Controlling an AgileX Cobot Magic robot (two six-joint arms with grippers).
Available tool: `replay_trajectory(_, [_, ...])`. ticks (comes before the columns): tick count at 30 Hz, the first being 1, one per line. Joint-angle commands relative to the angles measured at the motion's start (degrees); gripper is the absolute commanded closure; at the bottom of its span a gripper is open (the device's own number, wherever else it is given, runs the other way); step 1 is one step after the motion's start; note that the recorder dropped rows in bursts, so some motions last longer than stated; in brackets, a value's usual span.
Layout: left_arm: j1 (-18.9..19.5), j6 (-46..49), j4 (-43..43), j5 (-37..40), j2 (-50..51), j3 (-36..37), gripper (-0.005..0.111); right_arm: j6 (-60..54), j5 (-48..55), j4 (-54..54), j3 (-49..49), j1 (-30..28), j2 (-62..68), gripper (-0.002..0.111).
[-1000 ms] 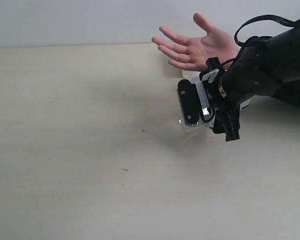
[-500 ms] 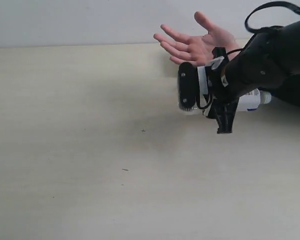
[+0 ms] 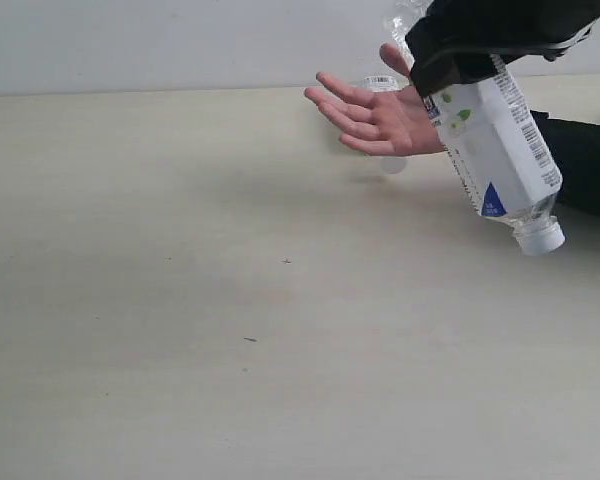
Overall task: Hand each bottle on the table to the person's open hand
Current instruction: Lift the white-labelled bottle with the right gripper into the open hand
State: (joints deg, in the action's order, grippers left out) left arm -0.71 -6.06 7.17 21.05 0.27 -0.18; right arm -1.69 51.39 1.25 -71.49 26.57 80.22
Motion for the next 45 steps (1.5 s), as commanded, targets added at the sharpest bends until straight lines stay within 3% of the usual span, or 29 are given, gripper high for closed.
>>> replay_trajectory(1, [0.11, -0.13, 0.05, -0.32, -0.27, 0.18, 0.104, 11.72, -1.95, -3.26, -1.18, 0.08, 0.8, 0.108])
replay_trajectory(7, [0.11, -0.13, 0.05, -0.32, -0.27, 0.18, 0.104, 14.84, 17.8, -4.86, -16.9, -0.03, 14.93, 0.108])
replay_trajectory(20, [0.11, -0.13, 0.05, -0.32, -0.27, 0.18, 0.104, 19.52, 18.57, -3.37, -40.18, -0.03, 36.01, 0.108])
replay_trajectory(31, [0.11, -0.13, 0.05, -0.32, -0.27, 0.18, 0.104, 24.26, 18.57, -13.36, -43.31, -0.03, 41.6, 0.108])
replay_trajectory(45, [0.11, -0.13, 0.05, -0.32, -0.27, 0.18, 0.104, 23.78, 18.57, -14.04, -43.31, -0.03, 43.0, 0.108])
